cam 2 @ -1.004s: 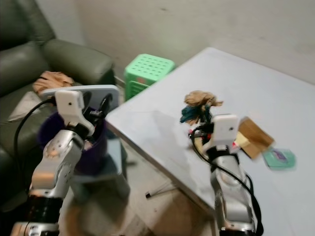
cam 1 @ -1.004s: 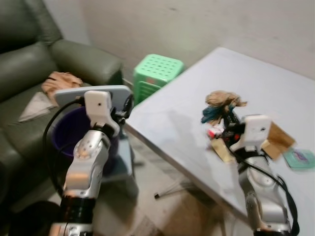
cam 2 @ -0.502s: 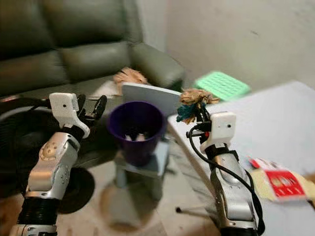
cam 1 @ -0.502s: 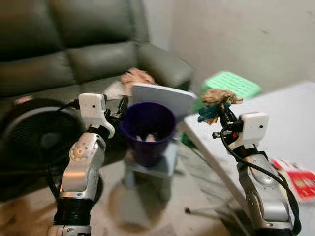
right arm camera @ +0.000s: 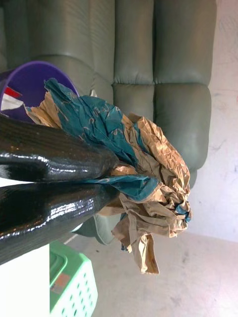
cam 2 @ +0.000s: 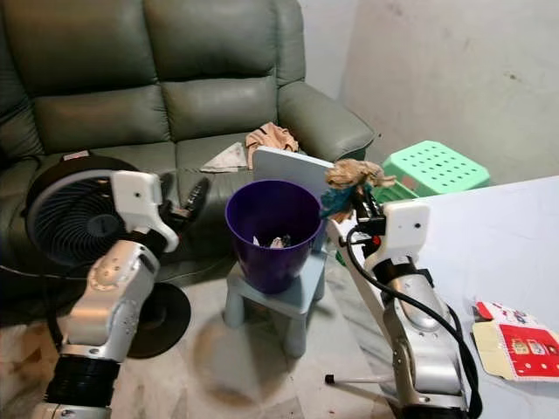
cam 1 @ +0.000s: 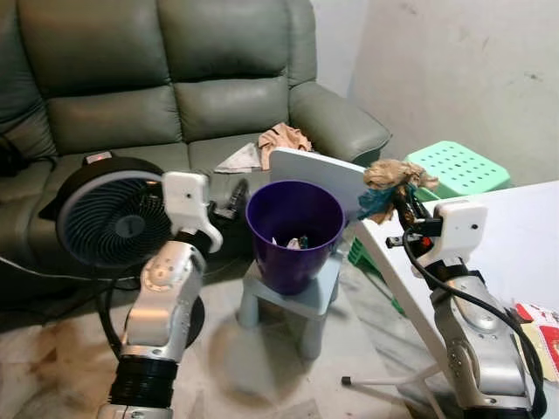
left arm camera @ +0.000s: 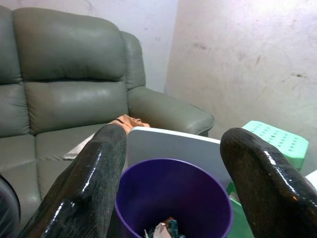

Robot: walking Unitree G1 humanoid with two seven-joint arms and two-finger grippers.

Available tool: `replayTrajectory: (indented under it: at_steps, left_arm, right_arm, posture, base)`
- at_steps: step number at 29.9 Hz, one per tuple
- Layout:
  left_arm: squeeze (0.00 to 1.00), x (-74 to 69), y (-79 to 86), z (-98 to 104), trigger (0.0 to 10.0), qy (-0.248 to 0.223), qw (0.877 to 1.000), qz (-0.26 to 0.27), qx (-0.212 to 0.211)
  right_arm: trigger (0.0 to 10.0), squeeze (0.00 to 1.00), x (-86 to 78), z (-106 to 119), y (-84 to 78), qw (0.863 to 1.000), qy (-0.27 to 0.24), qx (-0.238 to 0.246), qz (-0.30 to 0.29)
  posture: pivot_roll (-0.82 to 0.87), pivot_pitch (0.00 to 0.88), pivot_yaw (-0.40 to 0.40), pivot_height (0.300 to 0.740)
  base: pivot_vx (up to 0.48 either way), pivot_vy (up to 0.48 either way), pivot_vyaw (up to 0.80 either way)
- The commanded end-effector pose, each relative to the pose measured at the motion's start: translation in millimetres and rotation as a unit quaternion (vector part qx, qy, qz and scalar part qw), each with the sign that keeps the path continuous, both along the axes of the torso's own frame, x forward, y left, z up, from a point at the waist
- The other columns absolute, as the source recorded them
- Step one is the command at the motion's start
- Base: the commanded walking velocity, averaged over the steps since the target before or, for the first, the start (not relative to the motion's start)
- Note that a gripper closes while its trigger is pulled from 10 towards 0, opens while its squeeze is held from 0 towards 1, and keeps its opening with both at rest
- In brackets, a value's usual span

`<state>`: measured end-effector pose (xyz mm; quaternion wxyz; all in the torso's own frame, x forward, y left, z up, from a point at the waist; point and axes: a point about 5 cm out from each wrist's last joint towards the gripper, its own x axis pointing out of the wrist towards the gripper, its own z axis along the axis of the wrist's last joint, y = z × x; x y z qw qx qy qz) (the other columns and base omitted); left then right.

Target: Picking trash to rubbish bin

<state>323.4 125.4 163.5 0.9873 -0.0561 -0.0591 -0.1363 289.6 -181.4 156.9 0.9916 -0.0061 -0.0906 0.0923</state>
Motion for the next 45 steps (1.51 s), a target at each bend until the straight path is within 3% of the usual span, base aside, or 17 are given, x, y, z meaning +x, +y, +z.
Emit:
replayTrajectory:
  at_steps: [1, 23, 29, 35, 45]
  left_arm:
    - [0.0, 0.2, 4.6, 2.5, 10.0, 0.0, 1.0, 0.006, -0.001]
    - [0.0, 3.4, 3.0, 9.7, 10.0, -0.012, 1.0, -0.002, -0.003]
    - [0.0, 4.2, 0.8, 9.6, 10.0, -0.011, 1.0, -0.004, -0.003]
    - [0.0, 3.0, -3.5, 10.8, 10.0, -0.019, 1.0, -0.001, -0.004]
    - [0.0, 1.5, -2.2, 9.2, 10.0, -0.023, 1.0, 0.015, 0.01]
  right_arm:
    - [10.0, 0.0, -0.1, 2.9, 1.0, 1.0, -0.003, 0.005, 0.005]
    - [10.0, 0.0, 0.5, 0.5, 0.2, 1.0, 0.0, -0.006, 0.005]
    - [10.0, 0.0, 0.6, 1.1, -1.7, 1.0, 0.001, -0.015, 0.004]
    - [10.0, 0.0, 1.0, 1.5, -2.5, 1.0, 0.001, -0.02, 0.01]
    - [10.0, 0.0, 5.0, 2.7, -4.2, 0.999, 0.008, -0.022, 0.023]
  posture:
    - [0.01, 0.038, -0.06, 0.74]
    - [0.01, 0.052, -0.044, 0.74]
    - [0.0, 0.053, -0.044, 0.74]
    - [0.0, 0.052, -0.049, 0.74]
    - [0.01, 0.046, -0.058, 0.74]
  base:
    - [0.0, 0.0, 0.0]
    - [0.373, 0.0, 0.0]
    - [0.441, 0.0, 0.8]
    - [0.0, 0.0, 0.8]
    - [0.0, 0.0, 0.0]
